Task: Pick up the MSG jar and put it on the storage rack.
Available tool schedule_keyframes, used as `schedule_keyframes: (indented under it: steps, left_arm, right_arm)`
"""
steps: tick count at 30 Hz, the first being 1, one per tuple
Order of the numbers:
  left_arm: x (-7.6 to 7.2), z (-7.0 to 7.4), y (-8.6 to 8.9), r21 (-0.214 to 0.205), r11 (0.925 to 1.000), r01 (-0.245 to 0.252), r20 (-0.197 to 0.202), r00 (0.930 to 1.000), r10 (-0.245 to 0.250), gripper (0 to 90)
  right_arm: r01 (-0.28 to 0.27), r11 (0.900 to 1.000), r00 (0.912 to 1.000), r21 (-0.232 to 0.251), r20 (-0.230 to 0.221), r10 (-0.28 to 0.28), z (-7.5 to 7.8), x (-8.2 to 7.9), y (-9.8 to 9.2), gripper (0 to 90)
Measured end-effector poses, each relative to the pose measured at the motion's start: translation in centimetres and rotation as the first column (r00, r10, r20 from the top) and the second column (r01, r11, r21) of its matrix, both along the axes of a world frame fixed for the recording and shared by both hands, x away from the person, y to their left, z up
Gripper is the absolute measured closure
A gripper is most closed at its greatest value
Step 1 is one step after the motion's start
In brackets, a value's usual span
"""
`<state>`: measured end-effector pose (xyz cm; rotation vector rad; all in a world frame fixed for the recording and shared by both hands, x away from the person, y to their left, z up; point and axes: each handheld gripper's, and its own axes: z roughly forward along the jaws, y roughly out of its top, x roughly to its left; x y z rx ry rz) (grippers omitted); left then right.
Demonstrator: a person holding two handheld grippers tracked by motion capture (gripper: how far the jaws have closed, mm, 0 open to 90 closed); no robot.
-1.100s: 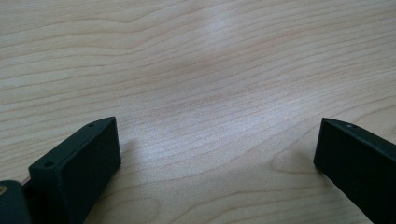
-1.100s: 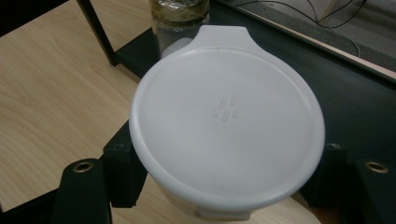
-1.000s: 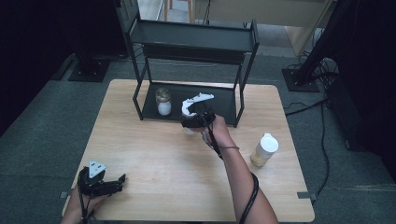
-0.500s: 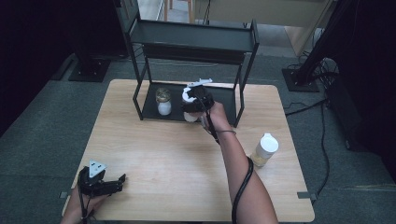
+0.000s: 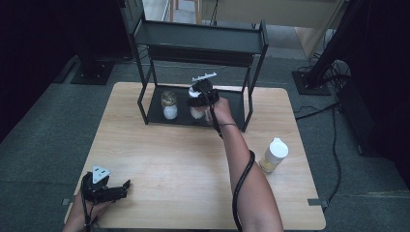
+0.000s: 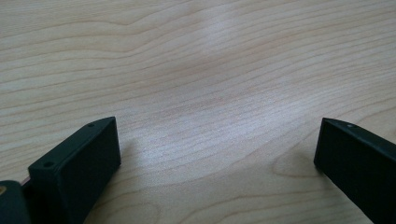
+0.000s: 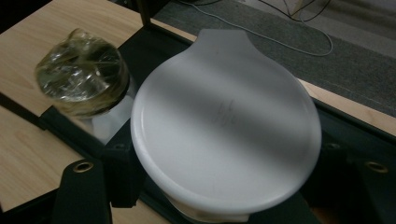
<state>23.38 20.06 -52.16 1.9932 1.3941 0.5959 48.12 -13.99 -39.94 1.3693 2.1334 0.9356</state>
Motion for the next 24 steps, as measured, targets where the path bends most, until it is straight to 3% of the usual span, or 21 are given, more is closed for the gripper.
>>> schedule_keyframes:
  steps: [12,22,24]
  left_arm:
    - [0.0,0.0,0.0,-0.001,1.0,-0.001,0.001,1.0,0.001,0.4]
    - [0.0,0.0,0.0,-0.001,1.0,-0.001,0.001,1.0,0.001,0.4]
    - [0.0,0.0,0.0,0.0,1.0,0.0,0.001,1.0,0.0,0.4]
  right_arm:
    - [0.017,0.9996,0.9998,-0.021,-0.008,-0.017,-2.2,1.3,1.2,30.6]
    - [0.016,0.9999,0.9998,0.003,0.008,-0.016,-2.5,1.4,1.0,30.0]
    - [0.008,0.9999,1.0,0.012,0.005,-0.008,-2.6,1.4,0.7,24.8]
